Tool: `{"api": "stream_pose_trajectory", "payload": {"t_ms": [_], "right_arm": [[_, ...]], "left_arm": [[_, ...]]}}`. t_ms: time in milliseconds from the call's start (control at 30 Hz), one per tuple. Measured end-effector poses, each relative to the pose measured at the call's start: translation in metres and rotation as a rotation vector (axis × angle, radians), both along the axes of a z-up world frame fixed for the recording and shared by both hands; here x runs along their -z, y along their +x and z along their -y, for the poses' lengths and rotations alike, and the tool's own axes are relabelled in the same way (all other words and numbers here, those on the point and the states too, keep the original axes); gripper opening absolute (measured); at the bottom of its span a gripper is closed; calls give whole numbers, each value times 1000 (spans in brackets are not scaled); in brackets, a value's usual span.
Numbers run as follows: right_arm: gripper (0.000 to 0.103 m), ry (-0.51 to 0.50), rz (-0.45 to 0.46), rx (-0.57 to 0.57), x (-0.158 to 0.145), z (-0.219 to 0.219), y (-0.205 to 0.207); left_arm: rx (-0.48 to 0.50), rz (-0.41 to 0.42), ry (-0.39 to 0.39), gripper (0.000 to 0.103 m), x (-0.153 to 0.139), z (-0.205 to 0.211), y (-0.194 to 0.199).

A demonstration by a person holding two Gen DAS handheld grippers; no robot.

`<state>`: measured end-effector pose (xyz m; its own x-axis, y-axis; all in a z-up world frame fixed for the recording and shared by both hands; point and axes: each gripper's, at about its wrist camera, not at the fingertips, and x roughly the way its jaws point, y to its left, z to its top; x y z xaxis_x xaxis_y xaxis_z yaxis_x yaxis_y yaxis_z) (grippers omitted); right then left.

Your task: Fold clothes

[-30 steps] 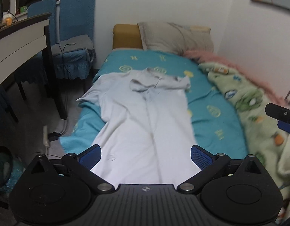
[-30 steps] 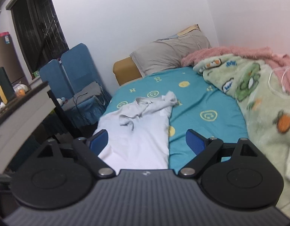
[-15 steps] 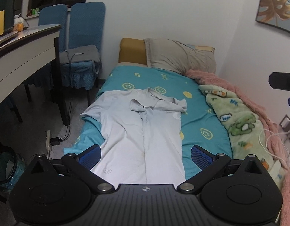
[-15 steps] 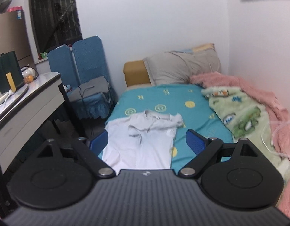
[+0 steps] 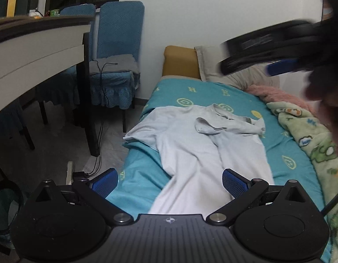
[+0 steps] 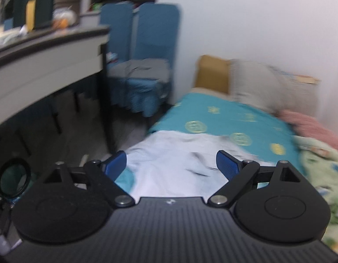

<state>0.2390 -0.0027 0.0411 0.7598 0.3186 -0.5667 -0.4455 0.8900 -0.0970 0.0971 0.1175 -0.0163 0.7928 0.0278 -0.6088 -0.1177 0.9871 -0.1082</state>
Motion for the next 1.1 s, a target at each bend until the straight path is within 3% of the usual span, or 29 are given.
{"api": "stream_pose_trajectory", "payload": {"t_ms": [133, 200, 300, 433, 633, 733, 800, 867, 1100], "right_arm": [[90, -11, -75, -124, 66, -59, 54], [74, -34, -111, -158, 96, -88, 84], [73, -73, -140, -213, 135, -126, 120], [73, -129, -156, -283, 177, -160, 154], [67, -121, -215, -334, 218, -177, 181], [44, -142, -247, -329, 229, -181, 189], [22, -136, -240, -327, 228, -177, 189], [13, -132, -226, -304, 226, -173, 189], [9, 32, -87, -195, 185, -132, 177]], "left_arm": [[-40, -25, 6, 101, 36, -29, 20], [-60, -38, 8, 101, 54, -43, 30], [-98, -58, -9, 99, 77, -65, 45], [-136, -86, -39, 99, 94, -82, 61], [-151, -109, -39, 99, 108, -78, 74], [-169, -121, -71, 99, 113, -81, 79], [-188, -118, -135, 99, 114, -86, 78], [-206, -97, -181, 100, 114, -89, 74], [-183, 55, -222, 101, 101, -81, 56]]}}
